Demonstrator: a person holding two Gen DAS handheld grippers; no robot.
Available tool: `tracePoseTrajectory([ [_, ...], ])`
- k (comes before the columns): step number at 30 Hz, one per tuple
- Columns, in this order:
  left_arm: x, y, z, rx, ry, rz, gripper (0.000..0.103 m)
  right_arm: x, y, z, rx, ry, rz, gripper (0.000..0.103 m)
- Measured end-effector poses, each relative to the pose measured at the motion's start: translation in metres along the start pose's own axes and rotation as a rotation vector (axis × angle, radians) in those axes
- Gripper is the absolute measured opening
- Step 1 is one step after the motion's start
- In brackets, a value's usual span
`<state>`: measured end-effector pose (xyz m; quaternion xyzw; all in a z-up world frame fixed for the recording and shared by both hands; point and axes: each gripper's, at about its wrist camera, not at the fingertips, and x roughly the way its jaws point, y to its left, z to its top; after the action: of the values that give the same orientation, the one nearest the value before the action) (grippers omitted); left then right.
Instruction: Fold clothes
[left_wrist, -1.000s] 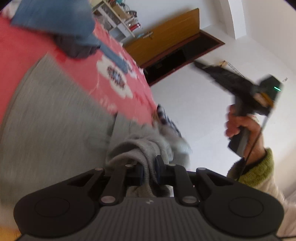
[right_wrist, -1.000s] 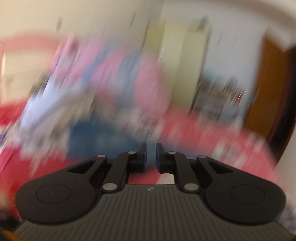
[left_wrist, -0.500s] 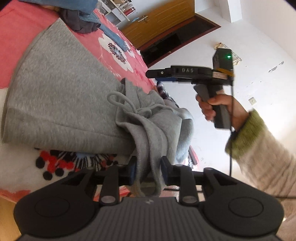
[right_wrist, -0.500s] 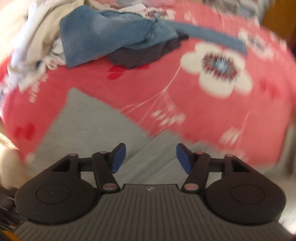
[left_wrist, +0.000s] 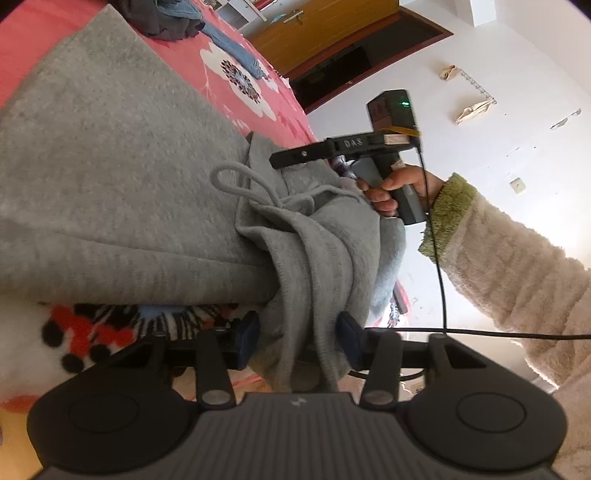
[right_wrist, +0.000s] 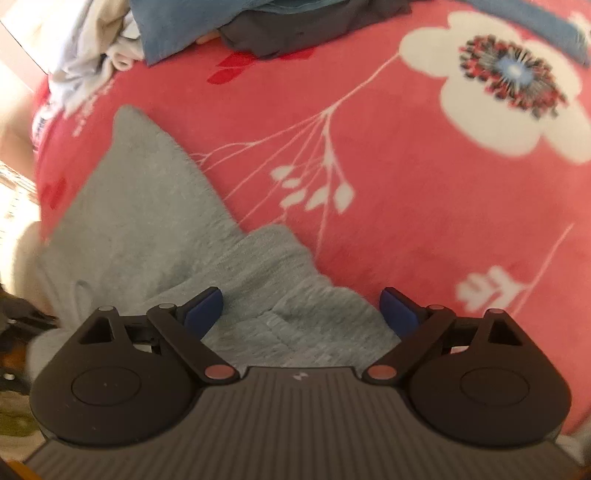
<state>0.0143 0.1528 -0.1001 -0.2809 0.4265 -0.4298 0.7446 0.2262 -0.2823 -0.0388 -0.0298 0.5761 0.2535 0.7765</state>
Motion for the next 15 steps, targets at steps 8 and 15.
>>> tracePoseTrajectory([
  [8,-0.008,-0.035,-0.009,0.117,-0.091,0.039,0.016,-0.053,0.056,-0.03,-0.216,-0.18,-0.142,0.018],
  [15,-0.013,-0.071,-0.02,0.24,-0.238,0.043,0.014,-0.108,0.104,-0.046,-0.28,-0.424,-0.22,0.007],
])
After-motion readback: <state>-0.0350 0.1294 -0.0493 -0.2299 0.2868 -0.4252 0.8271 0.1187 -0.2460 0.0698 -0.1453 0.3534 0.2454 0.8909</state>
